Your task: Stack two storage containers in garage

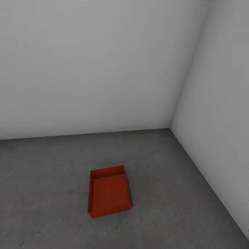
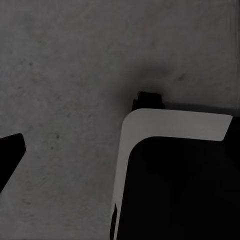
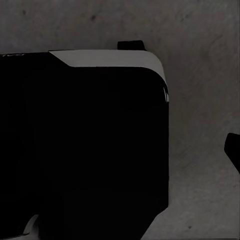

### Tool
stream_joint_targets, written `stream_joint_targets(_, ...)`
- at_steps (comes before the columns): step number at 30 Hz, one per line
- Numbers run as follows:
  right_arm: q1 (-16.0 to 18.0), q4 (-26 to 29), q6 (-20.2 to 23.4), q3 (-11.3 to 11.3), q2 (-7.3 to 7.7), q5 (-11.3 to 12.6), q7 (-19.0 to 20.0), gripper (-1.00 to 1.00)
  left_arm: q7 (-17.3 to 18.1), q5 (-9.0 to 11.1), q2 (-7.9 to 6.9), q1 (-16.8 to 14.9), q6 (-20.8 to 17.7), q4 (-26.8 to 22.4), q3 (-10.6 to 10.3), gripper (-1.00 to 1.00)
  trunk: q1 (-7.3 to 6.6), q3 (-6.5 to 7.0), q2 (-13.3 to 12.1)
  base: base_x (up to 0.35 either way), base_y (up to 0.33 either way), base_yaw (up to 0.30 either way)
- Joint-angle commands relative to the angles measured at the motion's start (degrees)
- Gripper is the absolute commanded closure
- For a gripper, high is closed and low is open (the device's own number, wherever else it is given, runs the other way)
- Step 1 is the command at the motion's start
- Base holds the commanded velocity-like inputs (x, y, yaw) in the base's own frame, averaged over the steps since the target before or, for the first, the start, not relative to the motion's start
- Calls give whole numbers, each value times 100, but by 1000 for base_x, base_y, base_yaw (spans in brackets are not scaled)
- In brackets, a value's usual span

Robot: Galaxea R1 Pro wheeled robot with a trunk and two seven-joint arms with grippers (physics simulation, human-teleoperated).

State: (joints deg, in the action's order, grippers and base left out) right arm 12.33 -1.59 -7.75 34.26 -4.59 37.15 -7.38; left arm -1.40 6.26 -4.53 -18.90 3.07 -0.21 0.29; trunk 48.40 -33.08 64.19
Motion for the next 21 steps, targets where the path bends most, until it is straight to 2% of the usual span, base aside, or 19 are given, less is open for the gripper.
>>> stream_joint_targets(1,6,-17,-27,46,-6,44,-6,-100,-1,54,1,-1,18,4,-4,-100,0,-1,3,0,0,-233)
stream_joint_targets(9,6,-17,-37,46,-4,46,-9,-100,-1,40,61,-1,18,4,-11,-100,0,19,3,0,0,-213)
stream_joint_targets(13,6,-17,-45,39,14,46,-13,-100,-1,35,120,0,12,4,-11,-100,0,21,3,0,0,-57)
stream_joint_targets(21,6,-17,-29,45,5,40,-15,-100,-1,33,142,0,9,4,-11,-100,0,21,3,0,0,-8)
